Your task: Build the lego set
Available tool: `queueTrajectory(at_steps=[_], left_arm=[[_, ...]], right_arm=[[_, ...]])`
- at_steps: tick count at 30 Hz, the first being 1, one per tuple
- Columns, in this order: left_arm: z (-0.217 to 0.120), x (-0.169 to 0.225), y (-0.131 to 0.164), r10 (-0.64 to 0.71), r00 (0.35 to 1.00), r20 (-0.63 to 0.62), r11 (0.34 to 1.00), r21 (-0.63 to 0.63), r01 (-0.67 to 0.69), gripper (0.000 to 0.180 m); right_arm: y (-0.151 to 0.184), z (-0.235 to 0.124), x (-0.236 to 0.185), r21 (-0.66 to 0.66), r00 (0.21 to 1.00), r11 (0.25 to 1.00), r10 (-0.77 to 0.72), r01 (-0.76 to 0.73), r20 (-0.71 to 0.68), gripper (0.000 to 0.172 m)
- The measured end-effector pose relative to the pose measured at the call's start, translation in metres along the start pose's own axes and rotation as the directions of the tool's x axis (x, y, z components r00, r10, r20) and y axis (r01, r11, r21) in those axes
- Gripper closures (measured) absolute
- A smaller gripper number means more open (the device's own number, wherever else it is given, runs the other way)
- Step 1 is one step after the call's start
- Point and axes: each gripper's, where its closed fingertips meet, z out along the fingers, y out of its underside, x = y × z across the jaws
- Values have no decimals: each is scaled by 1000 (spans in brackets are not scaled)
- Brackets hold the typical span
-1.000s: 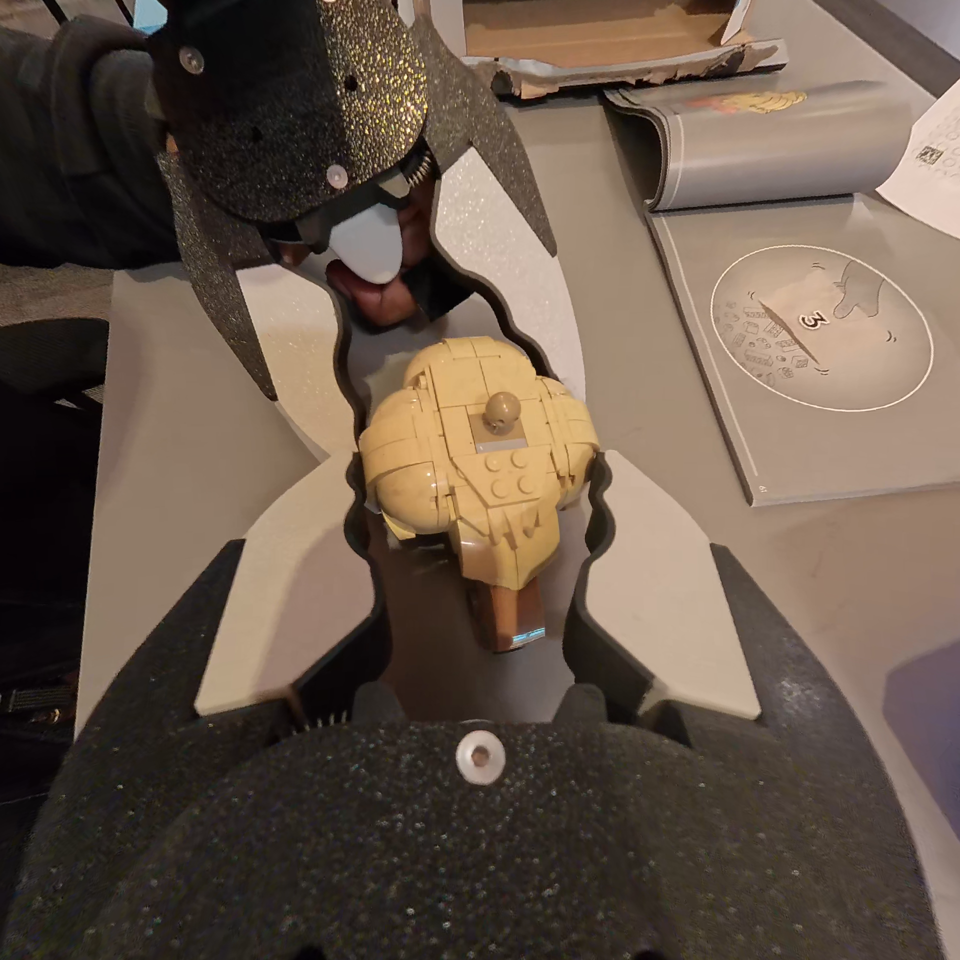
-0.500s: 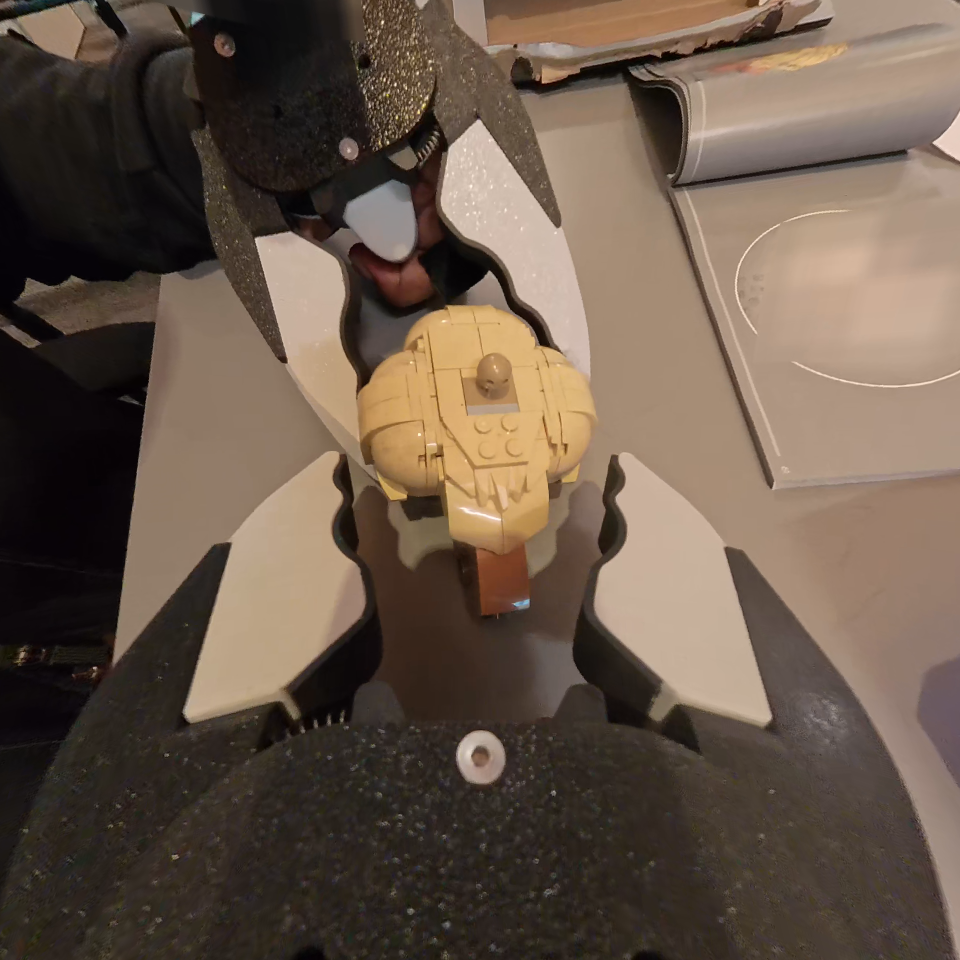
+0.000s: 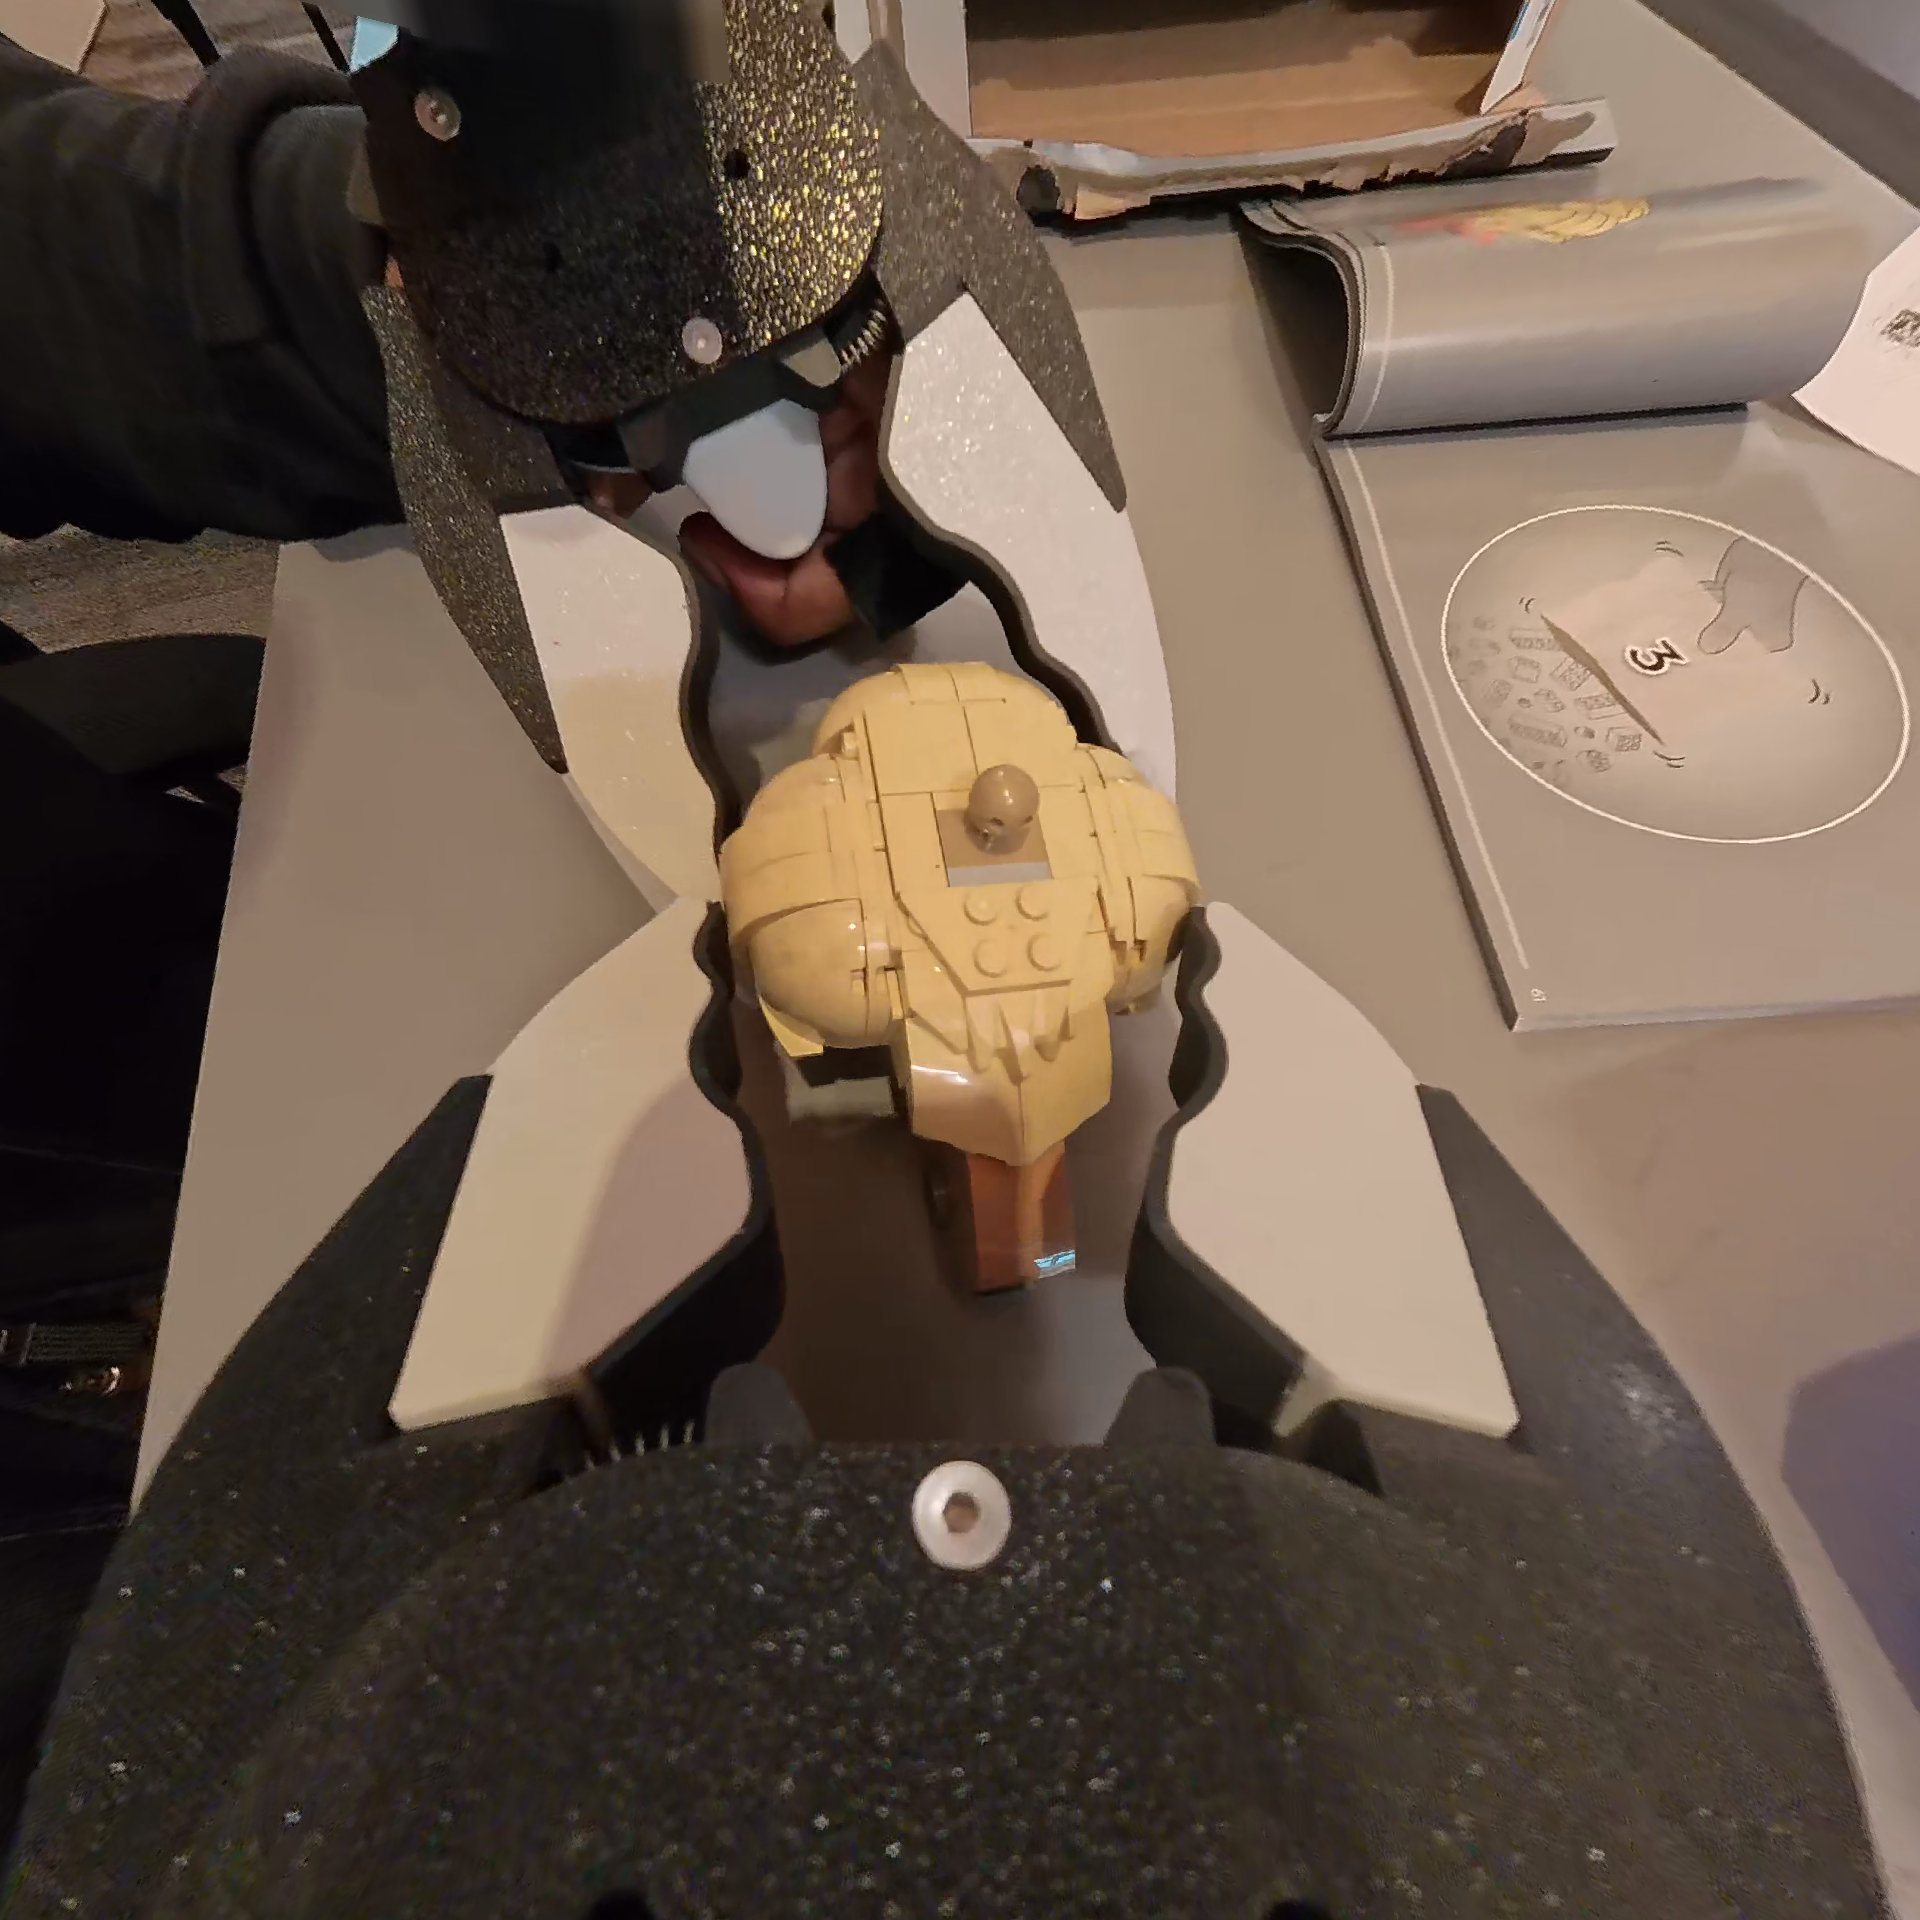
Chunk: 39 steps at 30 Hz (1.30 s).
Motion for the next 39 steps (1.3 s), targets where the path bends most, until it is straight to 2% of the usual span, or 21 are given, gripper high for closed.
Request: queueTrajectory(at_steps=[19, 21, 25, 35, 39], left_arm=[[1, -3, 0, 39, 999, 28, 999, 1, -39, 98], [0, -3, 1, 65, 997, 33, 998, -3, -64, 98], [1, -4, 4, 154, 986, 65, 988, -18, -153, 98], [0, -3, 5, 132, 990, 44, 991, -7, -132, 99], [0, -1, 3, 140, 989, 39, 990, 2, -140, 96]], right_arm=[[1, 1, 2, -17, 999, 999, -38, 38, -26, 89], [1, 0, 1, -30, 999, 998, -52, 52, -15, 89], [3, 0, -2, -75, 997, 994, -77, 79, 27, 79], [2, 11, -3, -118, 986, 979, -160, 164, 42, 76], [4, 11, -2, -142, 979, 969, -196, 203, 62, 79]])
